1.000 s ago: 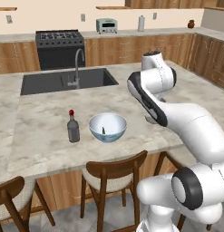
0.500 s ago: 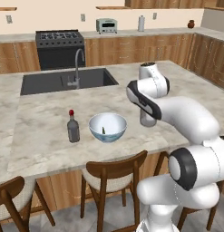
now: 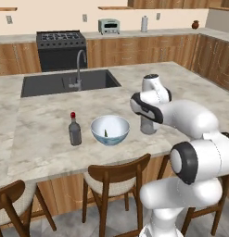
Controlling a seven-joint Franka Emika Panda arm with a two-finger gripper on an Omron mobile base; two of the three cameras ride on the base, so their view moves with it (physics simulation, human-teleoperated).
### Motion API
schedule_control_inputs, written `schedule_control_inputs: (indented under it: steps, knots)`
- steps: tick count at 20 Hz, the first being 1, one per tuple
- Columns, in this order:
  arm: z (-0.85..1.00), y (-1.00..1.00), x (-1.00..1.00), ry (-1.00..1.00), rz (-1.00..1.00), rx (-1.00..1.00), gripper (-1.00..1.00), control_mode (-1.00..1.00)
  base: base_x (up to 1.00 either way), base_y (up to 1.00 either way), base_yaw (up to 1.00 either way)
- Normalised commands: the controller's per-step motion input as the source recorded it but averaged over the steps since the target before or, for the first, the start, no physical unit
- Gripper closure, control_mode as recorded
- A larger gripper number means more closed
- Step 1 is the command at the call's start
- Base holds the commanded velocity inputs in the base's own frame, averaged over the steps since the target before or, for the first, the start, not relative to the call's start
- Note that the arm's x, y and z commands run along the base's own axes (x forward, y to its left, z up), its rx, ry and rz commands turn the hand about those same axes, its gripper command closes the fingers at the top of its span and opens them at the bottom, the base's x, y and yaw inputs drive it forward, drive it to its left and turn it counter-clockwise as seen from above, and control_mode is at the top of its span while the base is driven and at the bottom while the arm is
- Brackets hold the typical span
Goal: There is a bowl on the dining counter. Grab a lemon wedge from the fridge and place it in the bowl. Then get the liquor bottle and glass cup from the cabinet and place them next to the bowl.
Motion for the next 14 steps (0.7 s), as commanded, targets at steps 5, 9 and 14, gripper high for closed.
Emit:
schedule_control_inputs:
  steps: [5,9,14]
  knots:
    - [-0.2,0.0,0.59,0.0,0.12,0.01,1.0,-1.0,0.0,0.0,0.0]
    - [-0.31,0.0,0.44,0.01,0.11,0.0,1.0,-1.0,0.0,0.0,0.0]
    - [-0.2,0.0,0.52,0.03,0.09,0.01,1.0,-1.0,0.0,0.0,0.0]
